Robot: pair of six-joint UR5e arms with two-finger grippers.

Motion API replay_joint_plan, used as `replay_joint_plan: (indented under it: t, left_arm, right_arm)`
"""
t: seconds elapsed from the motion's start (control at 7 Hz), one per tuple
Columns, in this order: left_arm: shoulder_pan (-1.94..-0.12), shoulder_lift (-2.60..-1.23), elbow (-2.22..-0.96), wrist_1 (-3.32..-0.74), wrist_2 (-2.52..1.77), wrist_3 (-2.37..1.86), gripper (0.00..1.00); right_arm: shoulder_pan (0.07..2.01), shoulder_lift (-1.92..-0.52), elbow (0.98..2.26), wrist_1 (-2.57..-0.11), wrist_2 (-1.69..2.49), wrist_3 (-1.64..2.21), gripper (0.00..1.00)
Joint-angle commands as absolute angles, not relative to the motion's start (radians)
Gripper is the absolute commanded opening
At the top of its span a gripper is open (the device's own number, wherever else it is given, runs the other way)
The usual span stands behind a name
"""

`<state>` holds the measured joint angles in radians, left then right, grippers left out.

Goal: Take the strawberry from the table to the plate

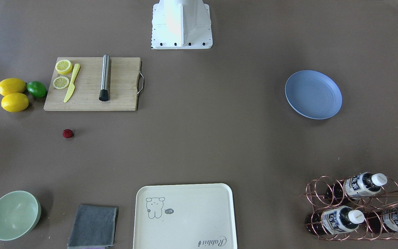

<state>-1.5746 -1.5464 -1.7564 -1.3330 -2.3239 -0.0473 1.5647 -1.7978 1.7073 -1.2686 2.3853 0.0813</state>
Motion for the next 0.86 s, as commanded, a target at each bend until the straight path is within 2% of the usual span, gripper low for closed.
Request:
replay_joint_plan:
  t: [0.0,0.71]
  left_arm:
    - [-1.575,-1.549,-1.756,-1.33,-2.319,-0.049,0.99]
    - [-1.566,-1.546,-1.772,-1.333,-2.313,-0.043,0.99]
  right_arm:
    - [1.565,-1.798,1.709,-1.269,2.385,0.081,1.0]
    - [1.565,-1.796,1.709,-1.269,2.382,0.08,1.0]
